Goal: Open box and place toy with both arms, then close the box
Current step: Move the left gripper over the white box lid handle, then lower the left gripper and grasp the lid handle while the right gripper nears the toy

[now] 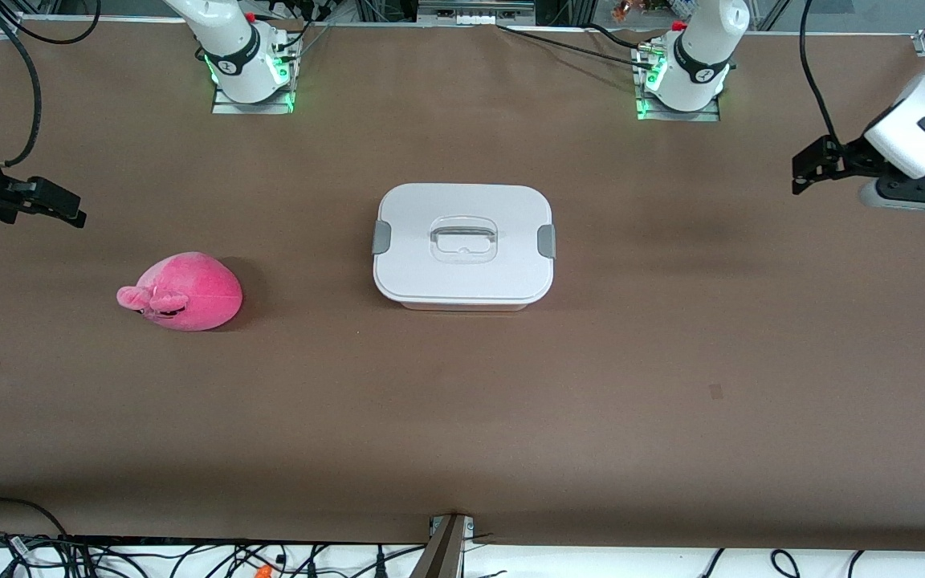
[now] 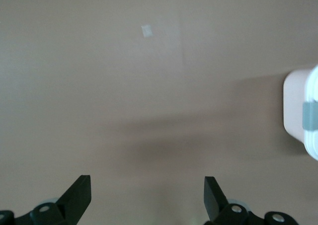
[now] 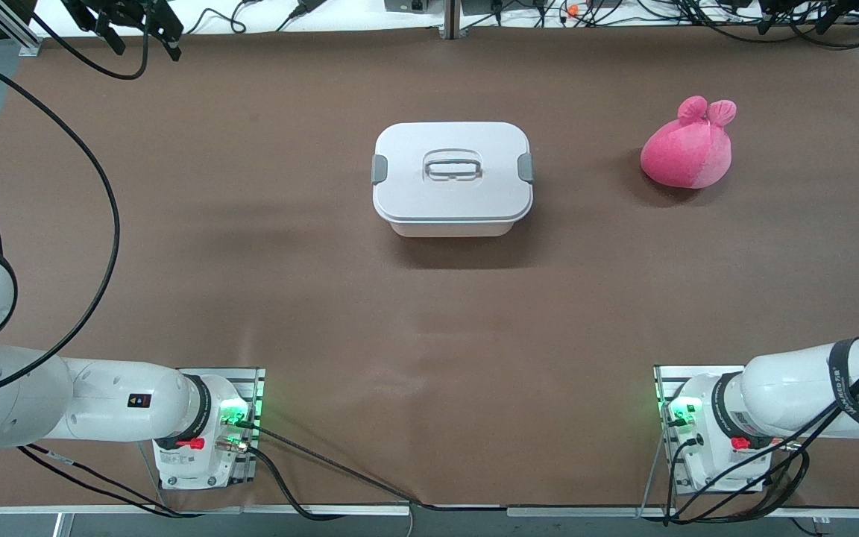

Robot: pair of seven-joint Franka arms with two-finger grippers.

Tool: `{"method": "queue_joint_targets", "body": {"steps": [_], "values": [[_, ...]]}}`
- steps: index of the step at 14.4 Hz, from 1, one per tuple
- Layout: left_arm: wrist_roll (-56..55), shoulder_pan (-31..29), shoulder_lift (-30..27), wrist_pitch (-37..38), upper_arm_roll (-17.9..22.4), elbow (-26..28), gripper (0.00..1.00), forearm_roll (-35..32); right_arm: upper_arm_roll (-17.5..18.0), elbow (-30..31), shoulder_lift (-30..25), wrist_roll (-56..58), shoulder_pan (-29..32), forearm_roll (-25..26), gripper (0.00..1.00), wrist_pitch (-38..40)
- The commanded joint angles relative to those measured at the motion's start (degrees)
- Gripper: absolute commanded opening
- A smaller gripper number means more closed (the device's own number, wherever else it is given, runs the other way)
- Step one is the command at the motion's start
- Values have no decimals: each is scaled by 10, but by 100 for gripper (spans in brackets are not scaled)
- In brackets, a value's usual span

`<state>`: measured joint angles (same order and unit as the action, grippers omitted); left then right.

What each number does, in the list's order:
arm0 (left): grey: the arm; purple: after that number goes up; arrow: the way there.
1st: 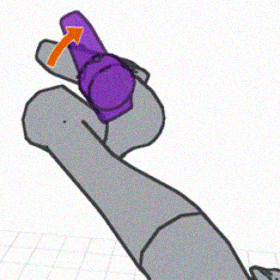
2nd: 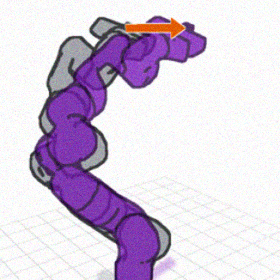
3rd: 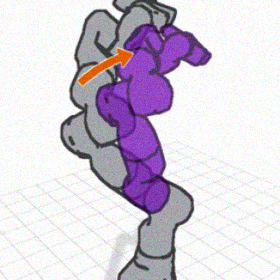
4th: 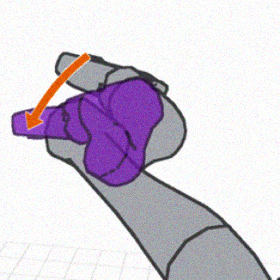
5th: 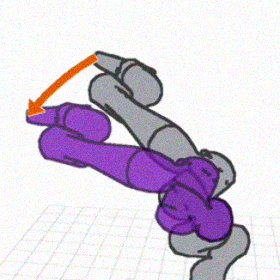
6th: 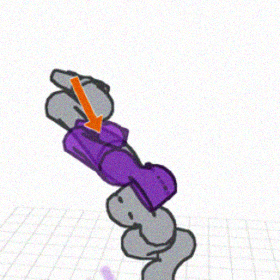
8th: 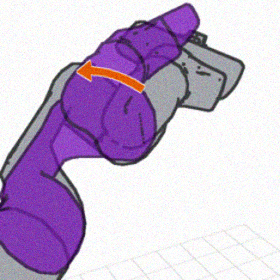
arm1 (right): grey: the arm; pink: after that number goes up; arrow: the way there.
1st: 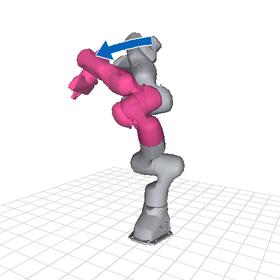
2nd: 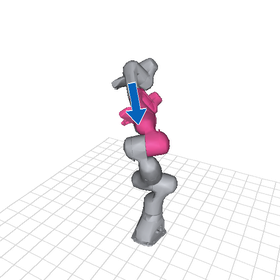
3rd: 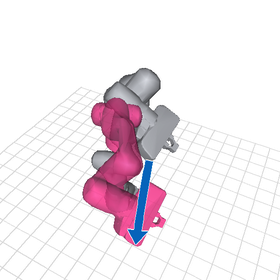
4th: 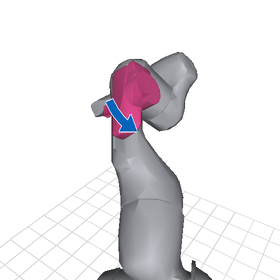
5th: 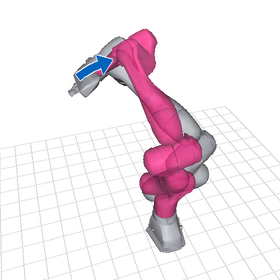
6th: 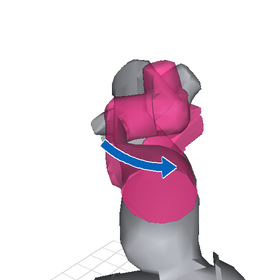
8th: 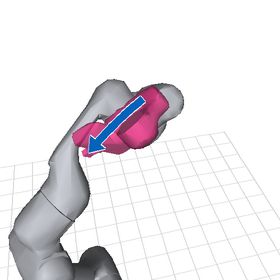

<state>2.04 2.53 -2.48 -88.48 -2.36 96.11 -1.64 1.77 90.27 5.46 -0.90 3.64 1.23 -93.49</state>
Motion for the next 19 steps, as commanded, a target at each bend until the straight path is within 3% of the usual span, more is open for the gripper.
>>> {"method": "queue_joint_targets", "body": {"steps": [1, 5, 7, 10, 13, 17, 19], "values": [[1, 4, 13, 28, -34, -14, 100, 9, 2, -6, 38, 12, 5, -5, 100, -49], [8, 6, 34, 26, -66, -15, 100, 17, 2, 4, 82, 6, 3, -1, 100, -105], [71, 7, 54, 23, -78, -35, 100, 72, 2, 22, 95, 6, 3, -1, 100, -135], [121, 7, 123, 22, -146, -89, 100, 105, 2, 31, 94, 6, 2, 1, 100, -141], [128, 18, 196, -21, -225, -134, 100, 91, 2, 48, 76, 4, 2, 2, 100, -135], [169, 117, 252, -129, -230, -132, 100, 17, 2, 50, 73, 2, 2, 11, 100, -136], [190, 152, 276, -144, -231, -133, 100, -39, 2, 50, 73, 2, 2, 11, 100, -136]]}}
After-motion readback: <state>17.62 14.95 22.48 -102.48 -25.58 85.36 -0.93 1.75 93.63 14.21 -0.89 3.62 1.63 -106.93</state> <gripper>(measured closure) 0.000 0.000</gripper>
